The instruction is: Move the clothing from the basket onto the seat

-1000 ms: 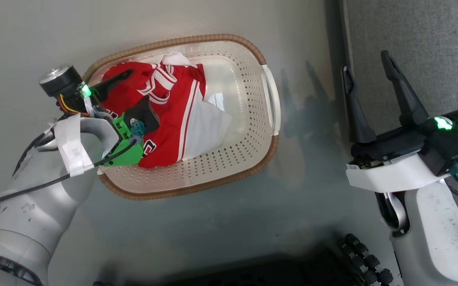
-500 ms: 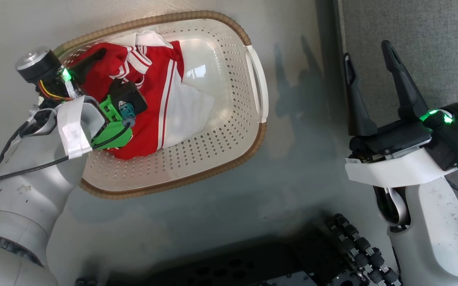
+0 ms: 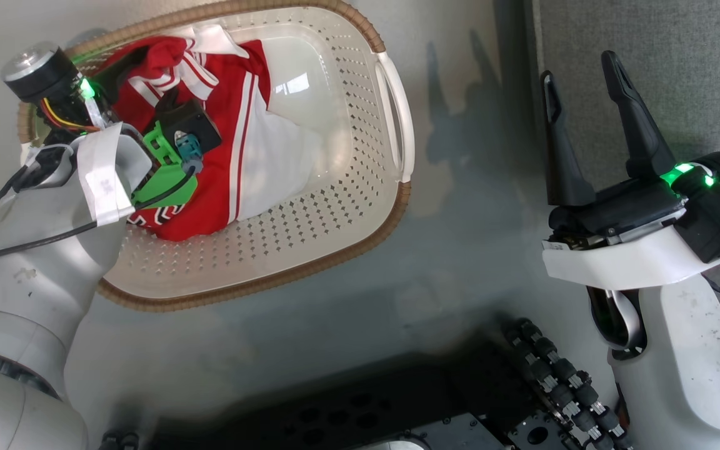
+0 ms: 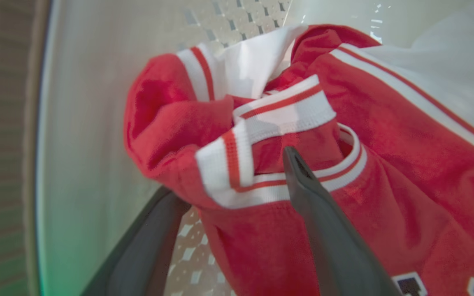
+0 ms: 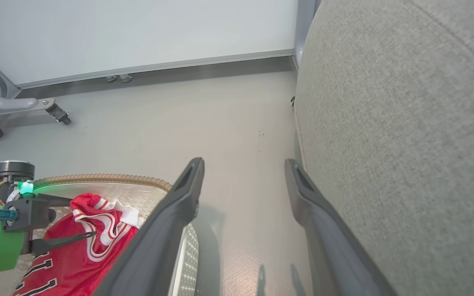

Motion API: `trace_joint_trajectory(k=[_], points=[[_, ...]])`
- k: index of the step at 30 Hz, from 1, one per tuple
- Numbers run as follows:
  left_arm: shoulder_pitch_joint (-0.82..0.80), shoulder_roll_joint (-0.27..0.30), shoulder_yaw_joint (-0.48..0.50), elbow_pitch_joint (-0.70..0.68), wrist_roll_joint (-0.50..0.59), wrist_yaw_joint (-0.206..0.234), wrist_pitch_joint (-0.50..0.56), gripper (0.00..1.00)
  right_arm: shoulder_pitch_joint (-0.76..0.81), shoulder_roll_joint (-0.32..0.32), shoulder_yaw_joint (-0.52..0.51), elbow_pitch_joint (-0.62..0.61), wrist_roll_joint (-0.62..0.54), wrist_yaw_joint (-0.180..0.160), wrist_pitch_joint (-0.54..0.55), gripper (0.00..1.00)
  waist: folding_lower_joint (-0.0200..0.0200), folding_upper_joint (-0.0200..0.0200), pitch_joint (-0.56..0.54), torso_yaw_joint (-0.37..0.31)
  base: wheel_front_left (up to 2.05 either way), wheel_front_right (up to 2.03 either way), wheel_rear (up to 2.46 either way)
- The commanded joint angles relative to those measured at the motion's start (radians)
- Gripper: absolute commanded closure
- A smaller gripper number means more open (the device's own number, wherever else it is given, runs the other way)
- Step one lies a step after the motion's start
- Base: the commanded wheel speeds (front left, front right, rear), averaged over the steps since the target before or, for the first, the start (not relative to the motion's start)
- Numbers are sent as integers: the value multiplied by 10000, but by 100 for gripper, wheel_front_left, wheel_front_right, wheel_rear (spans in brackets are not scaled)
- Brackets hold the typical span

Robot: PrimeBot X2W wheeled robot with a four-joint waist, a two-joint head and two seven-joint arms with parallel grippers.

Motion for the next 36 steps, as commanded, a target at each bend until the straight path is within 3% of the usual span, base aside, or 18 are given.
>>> trace_joint_trajectory(k=[1, 2, 3, 4, 5, 13, 19, 36], points=[[-223, 26, 3, 24, -93, 0, -13, 0, -105, -10, -22, -42, 56, -14, -1, 0, -1, 0, 87, -57, 0, 0, 0], [-241, 6, -3, 34, -121, -34, -19, 11, -103, -10, -24, -41, 53, -14, -1, 0, -1, 0, 108, -66, 0, 0, 0], [-283, -10, -28, 33, -126, -43, -32, 63, -107, -9, -51, -32, 67, -14, -1, 0, -1, 0, 133, -80, 0, 0, 0], [-297, -18, -57, 37, -143, -65, -43, 93, -115, -9, -63, -26, 86, -14, -1, 0, -1, 0, 148, -87, 0, 0, 0], [-295, -41, -72, 43, -185, -93, -50, 100, -124, -8, -69, -14, 81, -14, -1, 0, -1, 0, 159, -87, 0, 0, 0], [65, -231, -182, -29, -410, -241, -86, 100, -152, -11, -103, 156, -14, -14, -1, 0, -1, 0, -92, 44, 0, 0, 0], [816, -398, -78, -785, -930, -92, -89, 100, 2, -12, -53, 336, -78, -14, -2, 0, -1, 0, -902, 291, 0, 0, 0], [4846, -402, 1078, -4997, -3408, 448, -93, 100, 1655, -19, 249, 1400, -434, -14, -1, 0, -1, 0, -5269, 1258, 0, 0, 0]])
